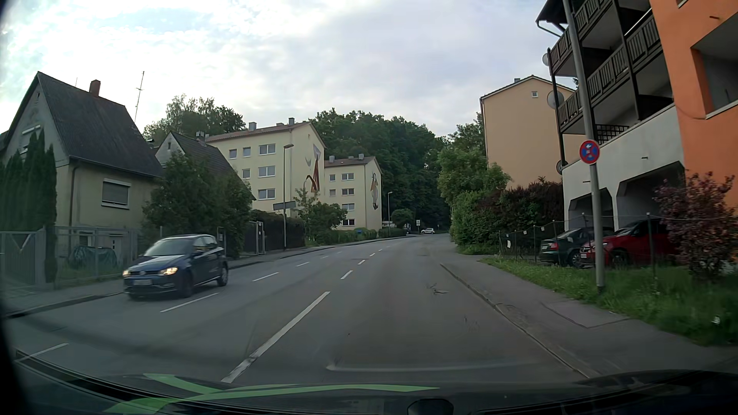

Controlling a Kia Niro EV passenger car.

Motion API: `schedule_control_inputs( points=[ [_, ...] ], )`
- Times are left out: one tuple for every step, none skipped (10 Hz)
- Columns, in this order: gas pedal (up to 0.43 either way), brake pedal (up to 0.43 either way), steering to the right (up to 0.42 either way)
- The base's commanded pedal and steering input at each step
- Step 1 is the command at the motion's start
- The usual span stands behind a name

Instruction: Follow the waypoints while adhering to traffic rules and regulations

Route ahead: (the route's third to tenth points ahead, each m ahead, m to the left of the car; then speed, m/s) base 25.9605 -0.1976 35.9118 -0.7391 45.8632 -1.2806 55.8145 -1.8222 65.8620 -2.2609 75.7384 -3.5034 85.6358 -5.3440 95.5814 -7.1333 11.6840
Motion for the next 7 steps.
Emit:
schedule_control_inputs(
  points=[
    [0.189, 0.0, 0.0],
    [0.189, 0.0, 0.0],
    [0.189, 0.0, 0.0],
    [0.189, 0.0, 0.0],
    [0.189, 0.0, 0.001],
    [0.189, 0.0, 0.001],
    [0.177, 0.0, 0.001]
  ],
)
